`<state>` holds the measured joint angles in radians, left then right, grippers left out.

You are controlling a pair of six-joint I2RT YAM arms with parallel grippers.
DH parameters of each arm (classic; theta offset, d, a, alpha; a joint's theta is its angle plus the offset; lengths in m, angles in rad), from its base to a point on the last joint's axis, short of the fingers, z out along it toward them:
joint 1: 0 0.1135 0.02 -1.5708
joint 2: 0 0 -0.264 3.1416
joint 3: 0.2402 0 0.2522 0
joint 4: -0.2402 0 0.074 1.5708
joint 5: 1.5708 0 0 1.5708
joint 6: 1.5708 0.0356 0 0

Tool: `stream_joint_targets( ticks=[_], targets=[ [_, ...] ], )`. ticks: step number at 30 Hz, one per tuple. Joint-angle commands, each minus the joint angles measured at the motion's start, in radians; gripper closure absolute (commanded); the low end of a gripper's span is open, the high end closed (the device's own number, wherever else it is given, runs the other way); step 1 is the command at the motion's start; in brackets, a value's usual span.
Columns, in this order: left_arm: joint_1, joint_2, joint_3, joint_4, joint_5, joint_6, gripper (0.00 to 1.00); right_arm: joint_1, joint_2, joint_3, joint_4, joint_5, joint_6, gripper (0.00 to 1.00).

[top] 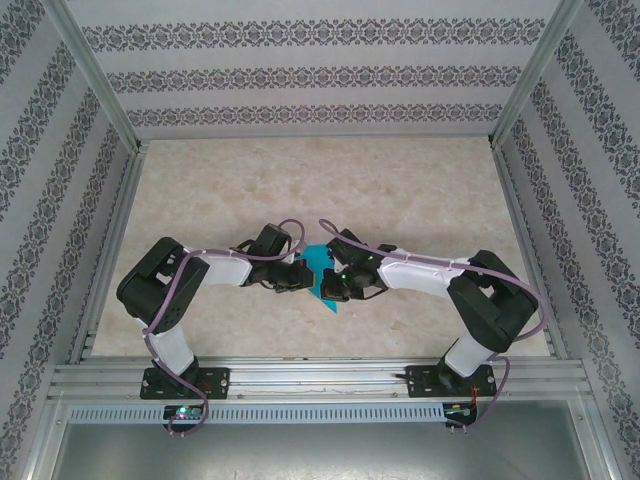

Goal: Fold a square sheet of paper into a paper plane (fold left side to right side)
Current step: Third fold the triangle at the center of the table.

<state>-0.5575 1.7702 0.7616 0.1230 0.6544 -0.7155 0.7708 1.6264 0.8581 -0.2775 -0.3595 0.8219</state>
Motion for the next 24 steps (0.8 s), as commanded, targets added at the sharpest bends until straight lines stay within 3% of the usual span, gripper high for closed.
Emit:
stream_joint_targets(
  ticks=[1, 24],
  targets=[
    [-0.012, 0.021, -0.014, -0.091, -0.074, 0.007, 1.00, 0.019, 0.008, -0.011, 0.062, -0.007, 0.041, 1.00],
    [-0.010, 0.021, -0.009, -0.130, -0.094, 0.013, 1.00, 0.022, 0.104, 0.005, 0.067, 0.035, 0.078, 1.00]
  ],
)
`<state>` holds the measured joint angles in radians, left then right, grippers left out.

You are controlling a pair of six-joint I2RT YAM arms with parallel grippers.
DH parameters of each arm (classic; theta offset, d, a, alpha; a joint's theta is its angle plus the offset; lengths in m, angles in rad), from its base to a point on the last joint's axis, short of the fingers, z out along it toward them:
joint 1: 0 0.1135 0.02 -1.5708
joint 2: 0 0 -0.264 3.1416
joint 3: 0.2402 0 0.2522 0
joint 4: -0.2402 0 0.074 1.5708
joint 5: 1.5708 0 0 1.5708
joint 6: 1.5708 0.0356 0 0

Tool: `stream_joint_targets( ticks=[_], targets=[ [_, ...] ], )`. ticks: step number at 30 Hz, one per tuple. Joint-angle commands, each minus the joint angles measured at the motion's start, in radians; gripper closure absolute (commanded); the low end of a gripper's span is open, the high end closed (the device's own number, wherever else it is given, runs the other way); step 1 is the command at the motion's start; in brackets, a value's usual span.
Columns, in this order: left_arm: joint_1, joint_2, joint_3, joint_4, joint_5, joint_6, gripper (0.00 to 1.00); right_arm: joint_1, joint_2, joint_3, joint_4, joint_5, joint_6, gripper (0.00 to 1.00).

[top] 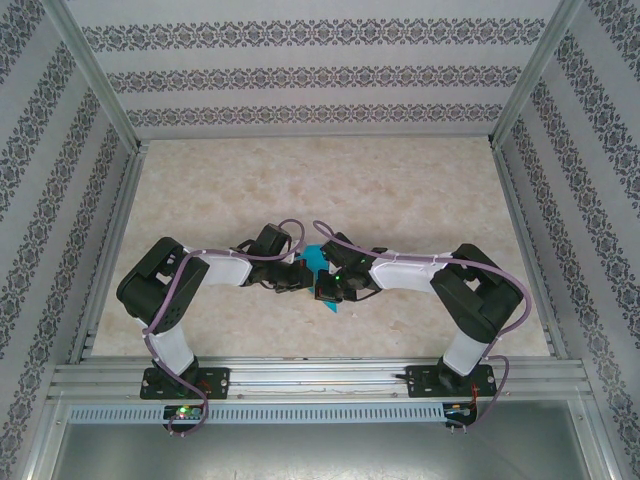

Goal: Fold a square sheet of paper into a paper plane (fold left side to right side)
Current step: Third fold the triangle at the center of the table.

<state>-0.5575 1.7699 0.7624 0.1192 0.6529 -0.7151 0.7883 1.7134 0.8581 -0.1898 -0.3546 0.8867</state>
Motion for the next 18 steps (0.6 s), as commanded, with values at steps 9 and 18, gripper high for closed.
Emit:
stream_joint_targets(
  ticks=[9, 18],
  targets=[
    [-0.011, 0.023, 0.027, -0.249, -0.165, 0.081, 1.00, 0.005, -0.012, -0.059, -0.120, 0.052, 0.045, 1.00],
    [-0.011, 0.031, 0.044, -0.312, -0.224, 0.136, 1.00, 0.003, -0.053, -0.111, -0.152, 0.058, 0.067, 1.00]
  ],
)
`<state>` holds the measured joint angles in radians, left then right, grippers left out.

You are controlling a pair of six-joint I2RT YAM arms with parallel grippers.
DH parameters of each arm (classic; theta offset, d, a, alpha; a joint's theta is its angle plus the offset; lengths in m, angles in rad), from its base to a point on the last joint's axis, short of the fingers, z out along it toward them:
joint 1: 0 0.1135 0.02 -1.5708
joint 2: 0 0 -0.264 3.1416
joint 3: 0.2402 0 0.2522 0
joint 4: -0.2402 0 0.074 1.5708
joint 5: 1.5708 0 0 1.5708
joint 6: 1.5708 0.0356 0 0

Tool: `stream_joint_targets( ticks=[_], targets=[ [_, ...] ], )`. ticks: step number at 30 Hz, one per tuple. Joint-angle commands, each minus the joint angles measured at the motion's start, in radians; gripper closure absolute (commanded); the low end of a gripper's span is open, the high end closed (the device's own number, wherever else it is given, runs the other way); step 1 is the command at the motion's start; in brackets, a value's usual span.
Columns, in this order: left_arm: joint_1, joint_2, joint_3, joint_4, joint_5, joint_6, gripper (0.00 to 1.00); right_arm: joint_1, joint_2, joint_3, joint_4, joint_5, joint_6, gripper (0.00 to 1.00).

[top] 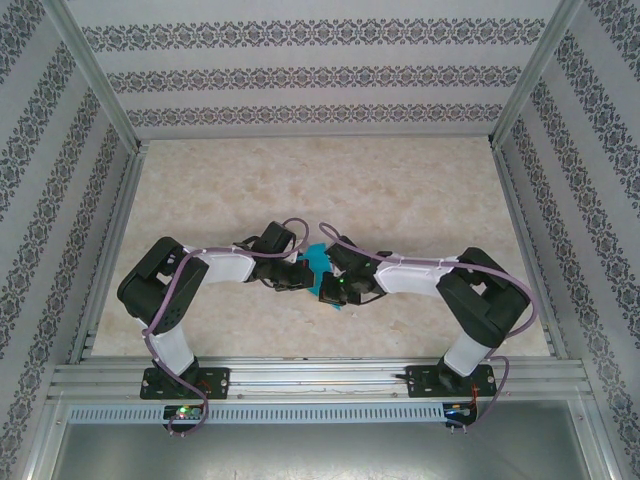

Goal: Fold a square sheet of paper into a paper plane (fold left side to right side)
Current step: Third fold the triangle at the center of the table.

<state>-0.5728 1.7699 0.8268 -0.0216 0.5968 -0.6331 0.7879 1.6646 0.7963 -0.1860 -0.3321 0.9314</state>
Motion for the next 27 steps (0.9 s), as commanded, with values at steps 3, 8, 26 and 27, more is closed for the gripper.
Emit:
stream_joint_targets(
  ticks=[3, 8, 26, 27],
  targets=[
    [0.004, 0.036, -0.020, -0.176, -0.177, 0.064, 1.00, -0.004, -0.020, -0.067, -0.150, 0.035, 0.033, 1.00],
    [0.004, 0.045, -0.015, -0.181, -0.185, 0.074, 1.00, -0.015, -0.045, -0.090, -0.153, 0.027, 0.041, 1.00],
    [0.005, 0.063, 0.013, -0.204, -0.196, 0.099, 1.00, -0.075, -0.160, -0.207, -0.213, 0.025, 0.038, 1.00],
    [0.005, 0.062, 0.014, -0.203, -0.194, 0.101, 1.00, -0.080, -0.166, -0.211, -0.220, 0.024, 0.032, 1.00]
  ],
)
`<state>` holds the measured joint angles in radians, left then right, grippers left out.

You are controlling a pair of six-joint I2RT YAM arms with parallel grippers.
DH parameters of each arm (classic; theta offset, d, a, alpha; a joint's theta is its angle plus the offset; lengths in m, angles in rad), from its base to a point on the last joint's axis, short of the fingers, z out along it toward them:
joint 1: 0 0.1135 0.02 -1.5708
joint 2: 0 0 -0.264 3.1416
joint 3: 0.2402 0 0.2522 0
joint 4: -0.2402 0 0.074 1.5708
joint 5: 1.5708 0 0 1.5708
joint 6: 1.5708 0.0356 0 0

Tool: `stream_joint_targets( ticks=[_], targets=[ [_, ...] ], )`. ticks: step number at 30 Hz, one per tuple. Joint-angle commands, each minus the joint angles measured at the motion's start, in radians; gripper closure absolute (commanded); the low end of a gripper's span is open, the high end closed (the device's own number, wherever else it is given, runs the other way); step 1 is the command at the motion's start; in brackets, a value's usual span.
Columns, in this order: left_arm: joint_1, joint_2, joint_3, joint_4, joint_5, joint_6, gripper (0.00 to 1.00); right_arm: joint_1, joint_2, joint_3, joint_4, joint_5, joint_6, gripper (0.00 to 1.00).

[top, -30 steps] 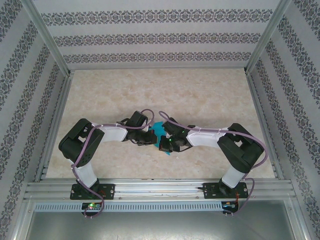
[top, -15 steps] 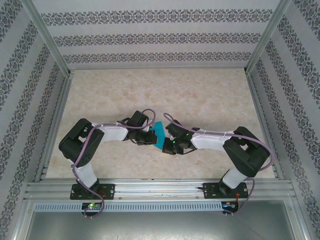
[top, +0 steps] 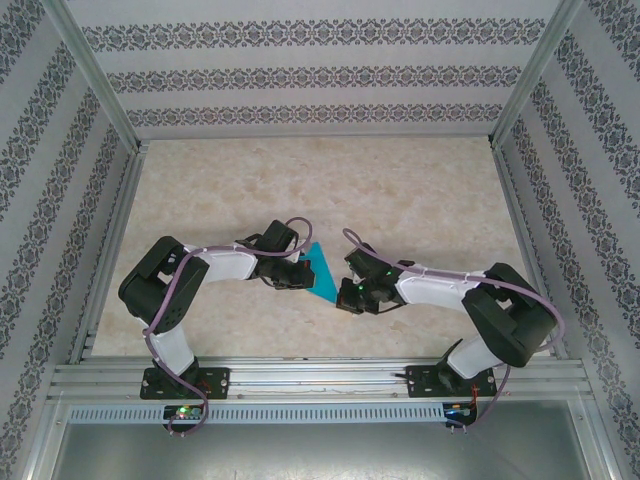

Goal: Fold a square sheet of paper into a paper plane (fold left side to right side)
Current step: Third fold the triangle at the center of the table.

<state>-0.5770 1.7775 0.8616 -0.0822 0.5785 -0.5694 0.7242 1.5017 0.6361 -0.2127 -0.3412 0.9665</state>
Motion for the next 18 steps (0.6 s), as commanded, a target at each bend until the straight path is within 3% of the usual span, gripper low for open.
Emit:
stream_joint_targets(
  ticks=[1, 6, 12, 18],
  targets=[
    [0.009, 0.055, -0.021, -0.140, -0.172, 0.037, 1.00, -0.019, -0.010, -0.054, -0.203, 0.031, -0.010, 1.00],
    [0.008, 0.040, -0.014, -0.102, -0.119, 0.015, 0.99, -0.040, -0.069, -0.036, -0.221, 0.024, -0.085, 1.00],
    [0.012, -0.045, 0.019, -0.014, -0.031, -0.057, 0.83, -0.109, -0.147, 0.032, -0.208, 0.011, -0.287, 0.78],
    [0.085, -0.180, -0.006, -0.004, -0.053, -0.093, 0.61, -0.128, -0.093, 0.103, -0.097, -0.073, -0.500, 0.56]
  ],
)
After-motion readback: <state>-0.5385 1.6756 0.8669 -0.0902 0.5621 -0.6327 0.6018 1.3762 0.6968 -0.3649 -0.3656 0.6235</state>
